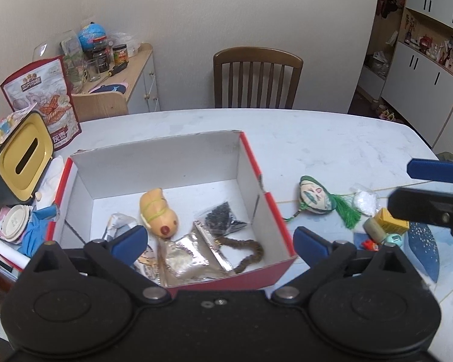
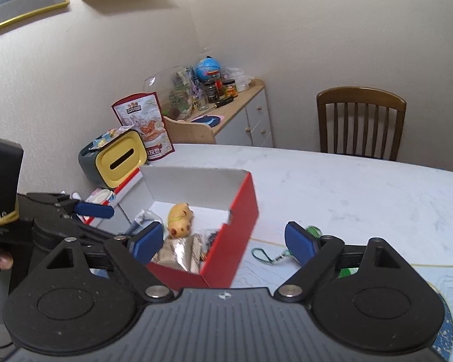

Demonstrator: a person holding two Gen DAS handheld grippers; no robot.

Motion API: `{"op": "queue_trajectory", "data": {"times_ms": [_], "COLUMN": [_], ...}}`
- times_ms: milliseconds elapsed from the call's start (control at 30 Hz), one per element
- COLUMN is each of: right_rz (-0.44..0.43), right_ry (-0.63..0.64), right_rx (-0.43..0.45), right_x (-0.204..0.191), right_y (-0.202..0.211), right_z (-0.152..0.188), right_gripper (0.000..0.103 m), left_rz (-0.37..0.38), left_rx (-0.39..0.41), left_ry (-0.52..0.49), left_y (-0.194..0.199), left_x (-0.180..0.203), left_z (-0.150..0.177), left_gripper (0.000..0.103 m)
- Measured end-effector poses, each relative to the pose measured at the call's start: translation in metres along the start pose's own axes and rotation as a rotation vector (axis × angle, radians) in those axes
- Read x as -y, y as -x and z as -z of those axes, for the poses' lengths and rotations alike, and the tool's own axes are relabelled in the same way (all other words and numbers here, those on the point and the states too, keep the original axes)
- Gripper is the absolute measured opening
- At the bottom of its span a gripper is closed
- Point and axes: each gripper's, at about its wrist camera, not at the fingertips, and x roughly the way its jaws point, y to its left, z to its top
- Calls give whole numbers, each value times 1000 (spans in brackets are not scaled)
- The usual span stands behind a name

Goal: Organize objects
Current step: 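Move both grippers back from the box to the remaining items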

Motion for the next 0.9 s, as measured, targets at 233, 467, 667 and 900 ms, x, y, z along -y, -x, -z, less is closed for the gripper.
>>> {"op": "queue_trajectory", "data": {"times_ms": [233,467,667,900], "right_rz": [44,104,167,208], "right_ry": [1,-18,-10,-28], "right_rx": [-23,-39,-61,-108], "right_x": [35,78,109,150], "right_y": [25,47,57,57], "right_z": [26,44,57,70], "right_gripper": [90,90,90,90], "left_rz": [-28,-23,8,118], "left_rx": [26,65,39,-27], "left_ry": [-51,-85,-91,-78], "left_y": [1,-1,-14,-35], "left_x": [32,67,95,126], "left_z": [3,3,4,12], "left_gripper": [102,102,102,102]}}
